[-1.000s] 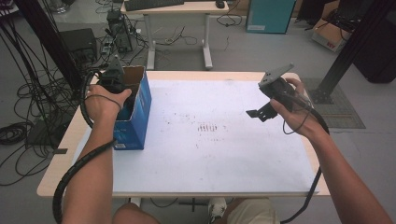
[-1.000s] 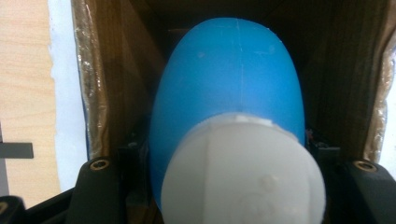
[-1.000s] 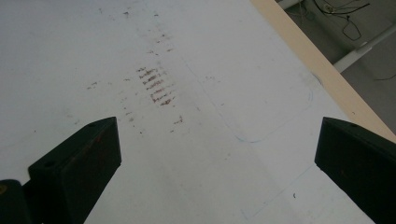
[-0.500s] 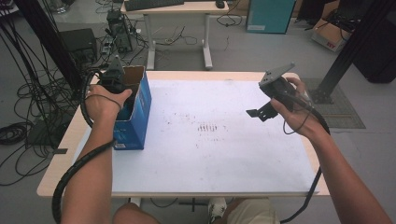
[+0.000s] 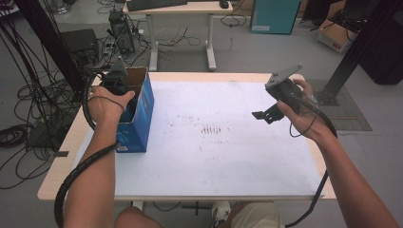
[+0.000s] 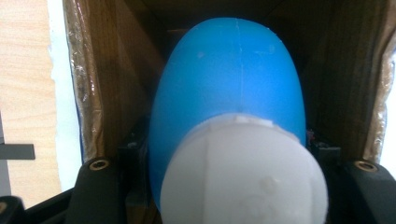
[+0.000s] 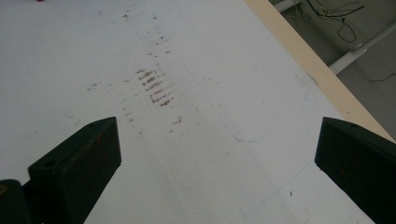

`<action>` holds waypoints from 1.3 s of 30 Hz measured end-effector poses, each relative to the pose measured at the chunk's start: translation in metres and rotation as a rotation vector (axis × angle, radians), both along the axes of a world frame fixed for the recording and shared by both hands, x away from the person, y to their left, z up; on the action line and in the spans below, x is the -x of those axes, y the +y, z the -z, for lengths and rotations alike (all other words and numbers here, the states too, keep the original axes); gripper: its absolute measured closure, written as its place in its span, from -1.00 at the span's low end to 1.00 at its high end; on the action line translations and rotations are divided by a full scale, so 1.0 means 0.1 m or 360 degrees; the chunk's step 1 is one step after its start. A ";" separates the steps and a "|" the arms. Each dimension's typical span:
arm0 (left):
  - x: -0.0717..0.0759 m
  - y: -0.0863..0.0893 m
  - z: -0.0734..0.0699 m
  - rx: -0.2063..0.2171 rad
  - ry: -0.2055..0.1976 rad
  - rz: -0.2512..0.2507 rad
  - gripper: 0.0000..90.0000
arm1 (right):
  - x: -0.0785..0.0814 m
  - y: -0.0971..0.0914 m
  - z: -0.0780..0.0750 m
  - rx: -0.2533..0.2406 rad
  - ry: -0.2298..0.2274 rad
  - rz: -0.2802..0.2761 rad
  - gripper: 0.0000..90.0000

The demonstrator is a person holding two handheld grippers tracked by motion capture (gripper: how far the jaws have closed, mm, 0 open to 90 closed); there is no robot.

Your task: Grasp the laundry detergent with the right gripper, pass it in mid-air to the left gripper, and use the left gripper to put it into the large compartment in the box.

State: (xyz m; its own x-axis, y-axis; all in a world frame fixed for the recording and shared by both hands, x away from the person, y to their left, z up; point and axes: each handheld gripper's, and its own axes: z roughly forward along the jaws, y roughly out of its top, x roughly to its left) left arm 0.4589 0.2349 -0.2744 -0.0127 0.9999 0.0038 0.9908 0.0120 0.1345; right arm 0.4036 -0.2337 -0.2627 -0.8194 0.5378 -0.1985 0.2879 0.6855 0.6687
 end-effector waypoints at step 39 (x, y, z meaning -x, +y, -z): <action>-0.01 0.00 0.01 -0.0004 0.0000 0.0006 -0.19 | -0.01 0.02 -0.02 0.0029 -0.0005 -0.0004 -0.99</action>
State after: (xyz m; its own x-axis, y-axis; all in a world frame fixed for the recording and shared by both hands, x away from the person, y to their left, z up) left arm 0.4596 0.2348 -0.2753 -0.0087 0.9999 0.0063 0.9908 0.0078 0.1348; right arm 0.4045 -0.2314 -0.2606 -0.8200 0.5320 -0.2110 0.2840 0.6984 0.6570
